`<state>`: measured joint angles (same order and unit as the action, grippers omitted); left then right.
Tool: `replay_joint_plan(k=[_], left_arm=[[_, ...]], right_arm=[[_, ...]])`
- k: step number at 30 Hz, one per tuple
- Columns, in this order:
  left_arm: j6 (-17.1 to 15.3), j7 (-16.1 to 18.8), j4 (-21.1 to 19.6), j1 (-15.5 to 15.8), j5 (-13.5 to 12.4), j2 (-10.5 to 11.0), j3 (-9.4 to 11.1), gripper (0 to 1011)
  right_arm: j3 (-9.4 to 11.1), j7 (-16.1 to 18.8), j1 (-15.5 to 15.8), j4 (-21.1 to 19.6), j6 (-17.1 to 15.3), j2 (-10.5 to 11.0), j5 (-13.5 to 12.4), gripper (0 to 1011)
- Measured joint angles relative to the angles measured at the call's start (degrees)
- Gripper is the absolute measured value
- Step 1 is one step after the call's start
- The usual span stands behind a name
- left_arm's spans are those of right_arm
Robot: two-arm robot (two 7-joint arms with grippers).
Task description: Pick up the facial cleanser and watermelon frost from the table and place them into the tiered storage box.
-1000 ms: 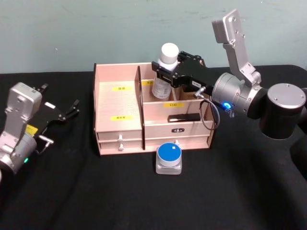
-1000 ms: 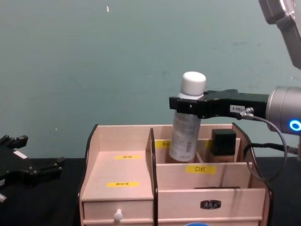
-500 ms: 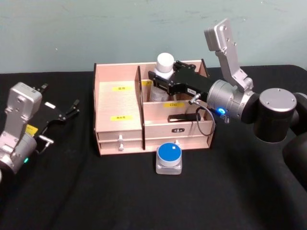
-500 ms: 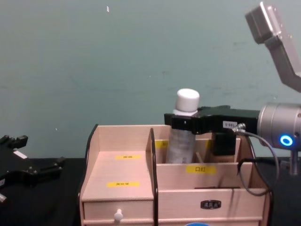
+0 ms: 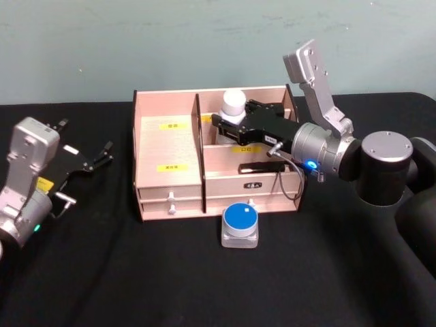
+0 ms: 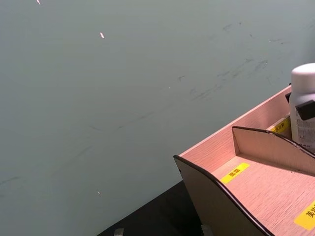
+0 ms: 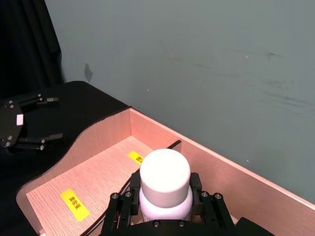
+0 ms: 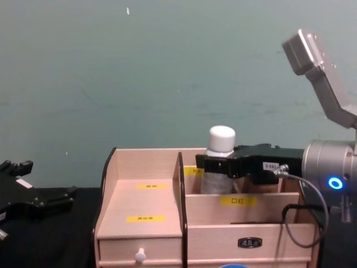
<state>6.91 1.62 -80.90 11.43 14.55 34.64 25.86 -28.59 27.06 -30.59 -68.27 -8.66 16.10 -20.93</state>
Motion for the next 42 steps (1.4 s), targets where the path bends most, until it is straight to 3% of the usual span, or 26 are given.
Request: replay_joint_plan(k=[14,15,22,26,32,38,42], left_arm=[[0.00,0.00,0.00,0.00,0.00,0.00,0.00,1010],[0.00,0.00,0.00,0.00,0.00,0.00,0.00,1010],[0.00,0.00,0.00,0.00,0.00,0.00,0.00,1010],[0.00,0.00,0.00,0.00,0.00,0.00,0.00,1010],[0.00,0.00,0.00,0.00,0.00,0.00,0.00,1010],[0.00,0.00,0.00,0.00,0.00,0.00,0.00,1010],[0.00,0.00,0.00,0.00,0.00,0.00,0.00,1009]], right_arm=[[-0.07,0.07,-0.13,0.29,0.13,-0.05,0.16,622],[-0.16,0.14,-0.23,0.45,0.27,-0.07,0.18,683],[0.37,-0.16,0.15,-0.51,1.86,-0.07,0.57,849],[1.02,-0.35,0.96,-2.99,2.15,0.54,0.41,982],[1.40,-0.61,2.28,-7.28,0.94,1.95,0.24,1002],[1.34,-1.14,4.95,-14.56,-3.38,4.92,0.22,1002],[1.42,-1.71,8.44,-22.71,-7.86,8.52,-0.21,1002]])
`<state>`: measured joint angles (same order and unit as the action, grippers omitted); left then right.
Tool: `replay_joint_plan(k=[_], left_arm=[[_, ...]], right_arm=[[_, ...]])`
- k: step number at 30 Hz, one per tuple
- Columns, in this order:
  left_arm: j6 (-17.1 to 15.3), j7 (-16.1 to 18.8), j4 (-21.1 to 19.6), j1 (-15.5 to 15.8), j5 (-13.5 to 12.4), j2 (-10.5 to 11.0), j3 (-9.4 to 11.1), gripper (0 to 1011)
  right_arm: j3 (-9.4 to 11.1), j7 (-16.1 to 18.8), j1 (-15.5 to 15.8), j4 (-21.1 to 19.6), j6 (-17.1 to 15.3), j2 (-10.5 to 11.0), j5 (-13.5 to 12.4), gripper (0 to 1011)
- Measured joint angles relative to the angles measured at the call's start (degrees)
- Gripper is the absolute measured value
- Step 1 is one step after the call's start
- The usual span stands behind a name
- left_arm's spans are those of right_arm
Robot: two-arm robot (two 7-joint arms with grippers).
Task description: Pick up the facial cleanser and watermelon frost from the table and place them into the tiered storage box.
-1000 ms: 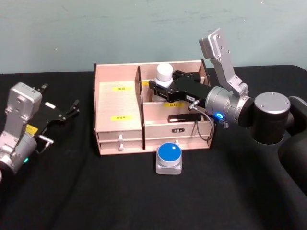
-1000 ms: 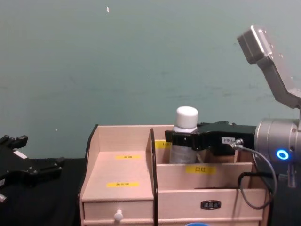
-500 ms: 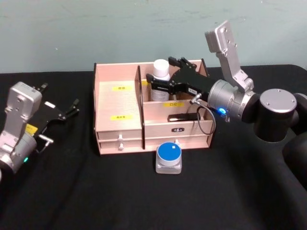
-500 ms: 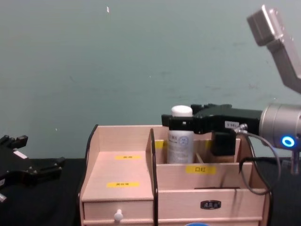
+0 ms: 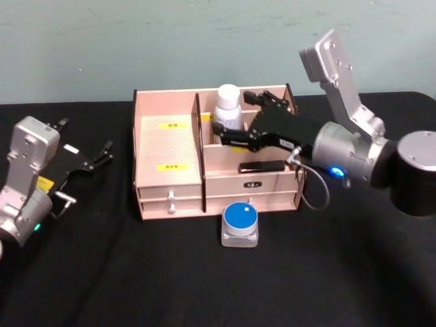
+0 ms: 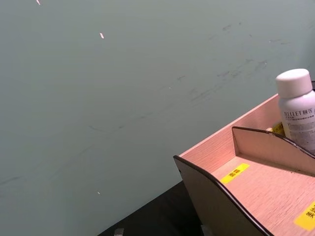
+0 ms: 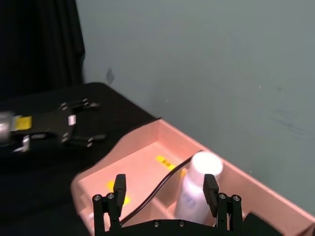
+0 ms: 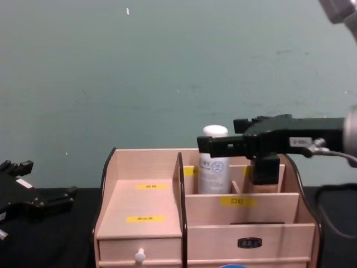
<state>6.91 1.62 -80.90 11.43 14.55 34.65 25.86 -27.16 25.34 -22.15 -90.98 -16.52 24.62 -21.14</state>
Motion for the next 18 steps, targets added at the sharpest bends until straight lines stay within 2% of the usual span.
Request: replay_joint_plan(k=[2,6,9,10,13,16,17,18], left_arm=[[0.00,0.00,0.00,0.00,0.00,0.00,0.00,1010],[0.00,0.00,-0.01,0.00,0.00,0.00,0.00,1009],[0.00,0.00,-0.01,0.00,0.00,0.00,0.00,1010],[0.00,0.00,0.00,0.00,0.00,0.00,0.00,1010],[0.00,0.00,0.00,0.00,0.00,0.00,0.00,1010],[0.00,0.00,0.00,0.00,0.00,0.00,0.00,1010],[0.00,0.00,-0.01,0.00,0.00,0.00,0.00,1010],[0.00,0.00,-0.01,0.00,0.00,0.00,0.00,1009]], right_arm=[[0.23,-0.33,1.38,-2.78,-1.49,1.22,-0.30,1002],[1.18,-2.15,6.34,-10.46,-5.50,4.50,-1.25,1003],[1.77,-3.59,9.07,-13.59,-7.33,5.63,-1.72,1002],[2.19,-4.55,11.07,-15.60,-8.40,6.29,-2.01,1002],[2.84,-5.99,13.81,-18.12,-9.84,7.00,-2.44,1003],[4.08,-8.15,18.41,-21.36,-11.40,7.82,-3.11,1002],[4.08,-8.15,18.41,-21.36,-11.40,7.82,-3.11,1002],[4.63,-8.97,20.12,-22.21,-11.91,7.97,-3.39,1002]])
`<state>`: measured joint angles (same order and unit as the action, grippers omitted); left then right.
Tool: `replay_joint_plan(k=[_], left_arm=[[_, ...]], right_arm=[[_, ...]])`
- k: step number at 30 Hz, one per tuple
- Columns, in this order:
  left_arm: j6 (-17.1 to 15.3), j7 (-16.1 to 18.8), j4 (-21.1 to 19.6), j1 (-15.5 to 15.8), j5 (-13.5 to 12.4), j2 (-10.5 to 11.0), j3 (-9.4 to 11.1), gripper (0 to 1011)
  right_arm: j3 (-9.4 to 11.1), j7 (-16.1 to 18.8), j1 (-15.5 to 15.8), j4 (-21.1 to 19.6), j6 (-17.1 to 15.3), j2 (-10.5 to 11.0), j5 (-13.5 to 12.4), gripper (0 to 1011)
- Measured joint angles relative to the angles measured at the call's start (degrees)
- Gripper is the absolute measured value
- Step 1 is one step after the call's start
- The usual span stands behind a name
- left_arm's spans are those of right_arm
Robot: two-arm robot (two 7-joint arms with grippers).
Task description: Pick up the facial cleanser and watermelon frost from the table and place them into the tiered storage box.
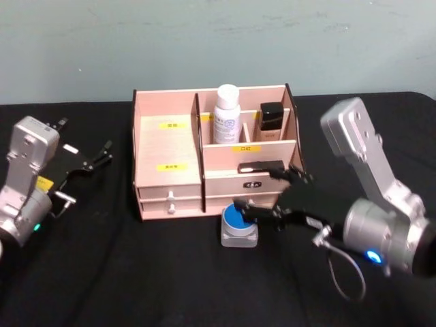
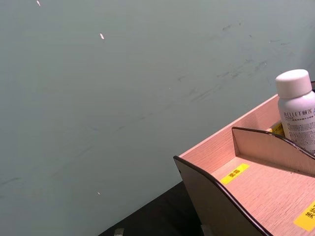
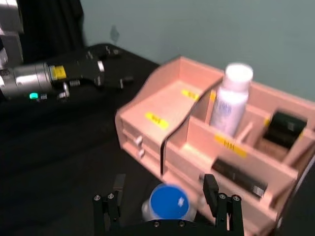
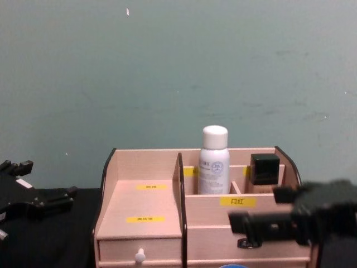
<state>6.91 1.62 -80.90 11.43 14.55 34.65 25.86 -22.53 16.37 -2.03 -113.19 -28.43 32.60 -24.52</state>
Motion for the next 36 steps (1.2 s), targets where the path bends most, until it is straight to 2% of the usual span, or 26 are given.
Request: replay_joint_plan(k=[1,5,8,13,20,36], left_arm=[[0.00,0.00,0.00,0.00,0.00,0.00,0.00,1010],[0.00,0.00,0.00,0.00,0.00,0.00,0.00,1010],[0.00,0.00,0.00,0.00,0.00,0.00,0.00,1009],[0.00,0.00,0.00,0.00,0.00,0.00,0.00,1010],[0.00,0.00,0.00,0.00,0.00,0.00,0.00,1010],[0.00,0.00,0.00,0.00,0.00,0.00,0.00,1009]], right_arm=[[0.40,-0.70,1.55,-0.58,-0.51,0.07,-0.25,1003],[0.83,-1.88,4.56,-1.29,-1.53,0.18,-0.41,1002],[0.73,-2.51,6.08,-1.13,-2.52,0.01,-0.18,1002],[0.08,-2.69,6.76,0.21,-3.44,-0.80,0.75,1003],[-0.90,-2.36,5.38,3.23,-3.87,-2.47,2.37,1003],[-3.46,-0.03,-0.14,9.50,-3.32,-6.02,6.90,1003]])
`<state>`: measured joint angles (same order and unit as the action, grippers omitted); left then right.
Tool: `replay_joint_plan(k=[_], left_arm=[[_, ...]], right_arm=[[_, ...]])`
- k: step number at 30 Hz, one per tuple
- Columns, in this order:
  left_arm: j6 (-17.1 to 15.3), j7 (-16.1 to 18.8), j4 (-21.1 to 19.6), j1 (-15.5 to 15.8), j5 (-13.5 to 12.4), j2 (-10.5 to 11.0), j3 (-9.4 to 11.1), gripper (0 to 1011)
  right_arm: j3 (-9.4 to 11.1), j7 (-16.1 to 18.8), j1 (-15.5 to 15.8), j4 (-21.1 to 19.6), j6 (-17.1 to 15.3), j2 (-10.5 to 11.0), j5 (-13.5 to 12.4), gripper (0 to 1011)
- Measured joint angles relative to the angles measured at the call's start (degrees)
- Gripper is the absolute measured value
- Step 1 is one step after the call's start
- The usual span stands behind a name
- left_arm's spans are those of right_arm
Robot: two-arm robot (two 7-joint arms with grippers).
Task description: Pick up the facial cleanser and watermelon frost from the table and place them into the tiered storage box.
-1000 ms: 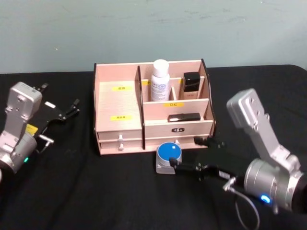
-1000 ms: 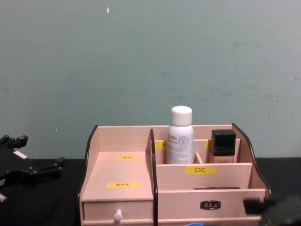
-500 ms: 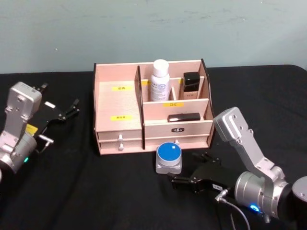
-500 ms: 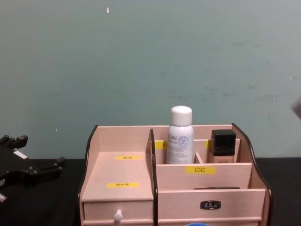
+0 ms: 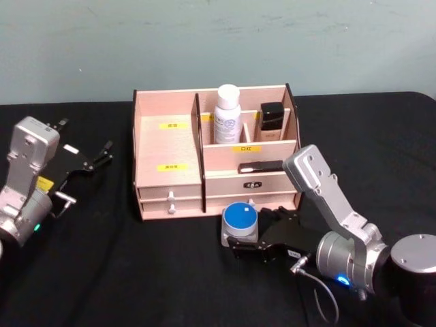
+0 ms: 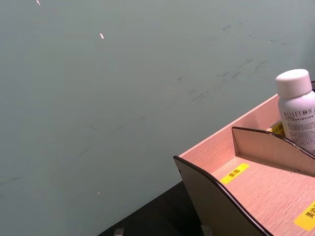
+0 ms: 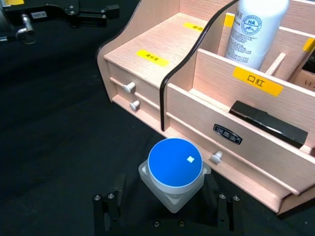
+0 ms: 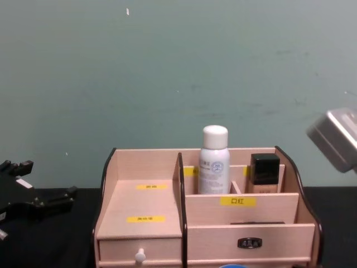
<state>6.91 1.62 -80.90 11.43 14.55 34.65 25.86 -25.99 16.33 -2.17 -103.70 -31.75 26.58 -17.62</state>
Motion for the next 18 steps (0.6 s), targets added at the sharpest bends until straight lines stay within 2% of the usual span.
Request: replay_joint_plan(k=[18], left_arm=[[0.00,0.00,0.00,0.00,0.00,0.00,0.00,1010]], right_arm=[[0.06,1.96,-2.55,4.26,1.72,-2.98,2.98,1002]])
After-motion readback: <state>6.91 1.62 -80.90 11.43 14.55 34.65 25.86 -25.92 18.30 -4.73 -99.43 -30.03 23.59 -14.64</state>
